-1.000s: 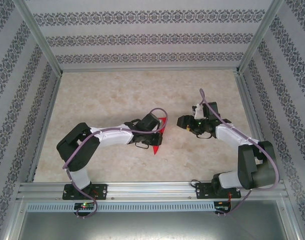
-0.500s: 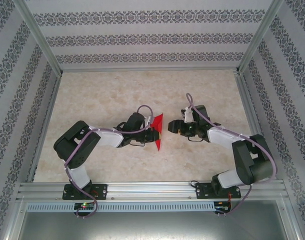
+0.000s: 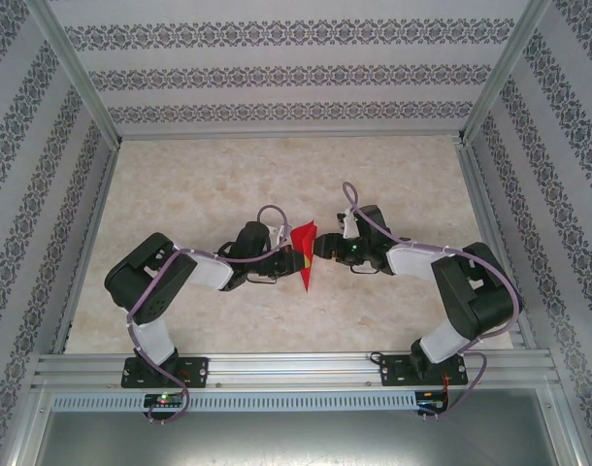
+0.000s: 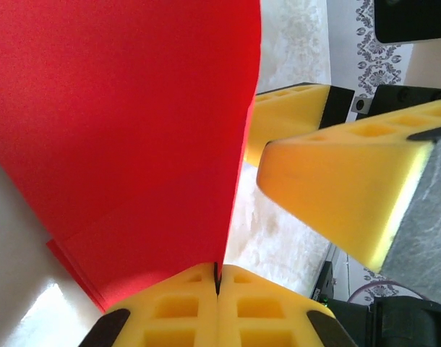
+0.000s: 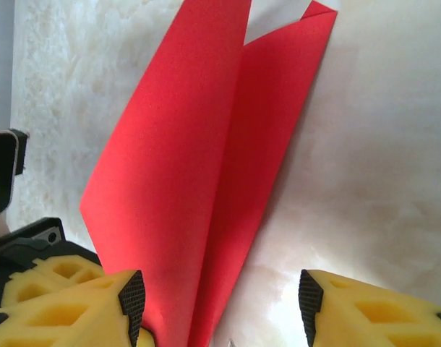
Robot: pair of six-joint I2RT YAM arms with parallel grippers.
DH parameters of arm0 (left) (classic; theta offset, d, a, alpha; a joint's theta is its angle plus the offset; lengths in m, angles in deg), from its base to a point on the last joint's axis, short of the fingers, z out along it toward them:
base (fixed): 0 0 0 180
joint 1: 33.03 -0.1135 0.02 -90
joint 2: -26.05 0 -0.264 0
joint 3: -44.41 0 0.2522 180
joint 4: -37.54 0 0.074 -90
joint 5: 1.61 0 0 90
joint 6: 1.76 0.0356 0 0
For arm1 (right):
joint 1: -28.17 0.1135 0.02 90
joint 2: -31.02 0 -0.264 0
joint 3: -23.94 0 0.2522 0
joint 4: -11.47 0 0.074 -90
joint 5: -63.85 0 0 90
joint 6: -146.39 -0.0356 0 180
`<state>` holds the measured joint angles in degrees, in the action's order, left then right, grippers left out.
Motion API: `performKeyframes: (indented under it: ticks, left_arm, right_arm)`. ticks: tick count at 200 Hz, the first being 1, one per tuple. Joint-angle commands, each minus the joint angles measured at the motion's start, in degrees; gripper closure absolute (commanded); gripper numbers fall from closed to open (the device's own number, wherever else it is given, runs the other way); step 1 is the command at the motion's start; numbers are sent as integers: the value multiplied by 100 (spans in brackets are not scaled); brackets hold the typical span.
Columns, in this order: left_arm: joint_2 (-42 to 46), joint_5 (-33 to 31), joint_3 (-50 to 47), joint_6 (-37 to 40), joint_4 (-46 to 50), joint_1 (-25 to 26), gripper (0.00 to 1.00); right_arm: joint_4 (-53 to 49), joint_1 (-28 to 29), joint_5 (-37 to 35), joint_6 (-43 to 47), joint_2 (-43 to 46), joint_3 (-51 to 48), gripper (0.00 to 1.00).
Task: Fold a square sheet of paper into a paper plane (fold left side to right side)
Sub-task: Fold the wing for the fifth time at the center of the table.
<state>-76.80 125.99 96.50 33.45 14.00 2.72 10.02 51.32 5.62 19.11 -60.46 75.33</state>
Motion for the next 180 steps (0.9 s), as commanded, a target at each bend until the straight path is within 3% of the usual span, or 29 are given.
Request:
performKeyframes:
  ticks: [1, 141, 180]
  left_arm:
    - [-136, 142, -82, -204, -514, -101, 98]
    - [-341, 87, -227, -277, -629, -173, 98]
    - [-368, 54, -237, -262, -579, -182, 94]
  right_arm:
    - [598, 78, -17, -323, -220, 62, 41]
    - [448, 299, -251, -542, -936, 481, 48]
    - [-125, 349, -444, -499, -1098, 692, 52]
